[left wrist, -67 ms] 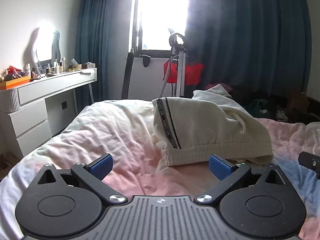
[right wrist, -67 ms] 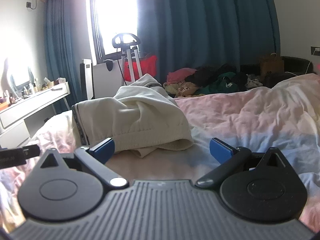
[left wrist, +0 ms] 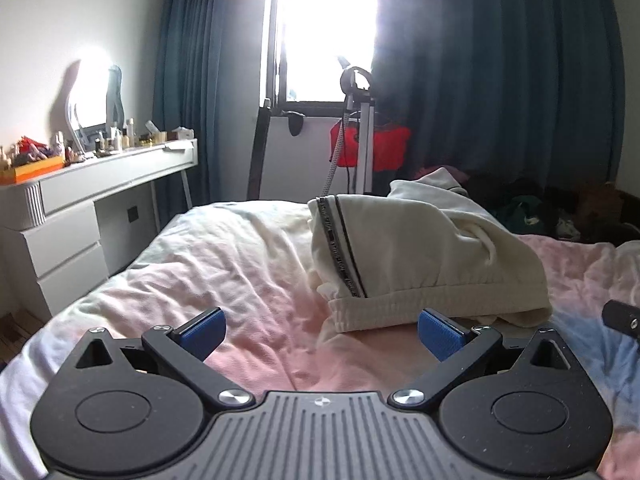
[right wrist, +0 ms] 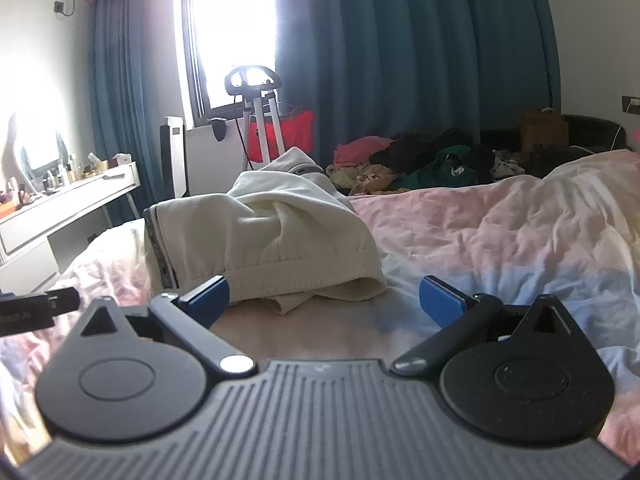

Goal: Fold clothes

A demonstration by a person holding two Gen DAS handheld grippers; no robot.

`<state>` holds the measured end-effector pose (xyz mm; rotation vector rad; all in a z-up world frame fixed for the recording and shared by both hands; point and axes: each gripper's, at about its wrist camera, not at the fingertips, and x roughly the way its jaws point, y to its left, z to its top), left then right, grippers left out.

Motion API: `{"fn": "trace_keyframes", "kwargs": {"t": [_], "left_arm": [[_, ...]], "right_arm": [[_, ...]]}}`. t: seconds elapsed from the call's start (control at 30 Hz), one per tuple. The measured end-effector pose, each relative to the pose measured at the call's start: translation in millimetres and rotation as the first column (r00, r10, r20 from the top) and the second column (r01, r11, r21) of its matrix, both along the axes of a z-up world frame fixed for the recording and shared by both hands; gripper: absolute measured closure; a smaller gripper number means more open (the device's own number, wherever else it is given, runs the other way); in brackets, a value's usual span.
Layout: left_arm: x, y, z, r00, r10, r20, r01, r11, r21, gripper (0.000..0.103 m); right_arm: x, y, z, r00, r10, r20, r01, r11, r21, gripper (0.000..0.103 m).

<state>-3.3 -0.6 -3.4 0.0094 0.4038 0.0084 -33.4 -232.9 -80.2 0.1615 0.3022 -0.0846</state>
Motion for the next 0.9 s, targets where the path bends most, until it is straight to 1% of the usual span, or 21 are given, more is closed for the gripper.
{"fn": "trace_keyframes", "kwargs": {"t": [0.17, 0.2, 0.27, 0.33, 0.43, 0.67, 0.77, 0.87, 0.9], "left_arm": [[-3, -4, 1, 1.0, 0.0, -0.018, 0.0, 1.0, 0.006, 0.0], [-5, -3, 2, 1.0, -0.003, -0.017, 0.003, 1.0, 0.001, 0.0], [-4, -3, 2, 1.0, -0.003, -0.009, 0.003, 1.0, 0.009, 0.0], [-12, -6, -7, 1.0, -0.001, 0.02, 0.0, 1.0, 0.031, 0.0], [-14, -9, -7, 0.999, 0.004, 0.036, -0.006, 0.999, 0.053, 0.0], [-15, -4, -8, 0.999, 0.027, 0.037, -0.028, 0.999, 0.017, 0.0], [-13, -2, -10, 0.999, 0.028, 0.03, -0.028, 1.0, 0.004, 0.0], [-11, -4, -14, 0.999, 0.029, 0.025, -0.03, 0.999, 0.02, 0.0], [-10, -6, -17, 0.999, 0.023, 0.024, -0.024, 0.999, 0.028, 0.0]], "right_arm": [[-4, 3, -1, 1.0, -0.011, 0.018, 0.012, 1.0, -0.024, 0.0], [-3, 2, -2, 1.0, -0.01, 0.01, 0.01, 1.0, -0.02, 0.0], [-2, 0, -1, 1.0, -0.002, -0.01, 0.001, 1.0, -0.013, 0.0], [-4, 2, 0, 1.0, 0.007, -0.007, -0.008, 1.0, -0.025, 0.0], [-1, 5, 4, 1.0, 0.016, -0.011, -0.016, 0.999, -0.032, 0.0], [-3, 5, 7, 1.0, 0.005, 0.003, -0.004, 1.0, -0.03, 0.0], [-6, 6, 8, 0.999, 0.009, 0.035, -0.007, 0.999, -0.045, 0.0], [-7, 4, 14, 0.998, 0.009, 0.055, -0.006, 0.999, -0.045, 0.0], [-7, 3, 15, 0.998, 0.01, 0.057, -0.008, 0.999, -0.032, 0.0]]}}
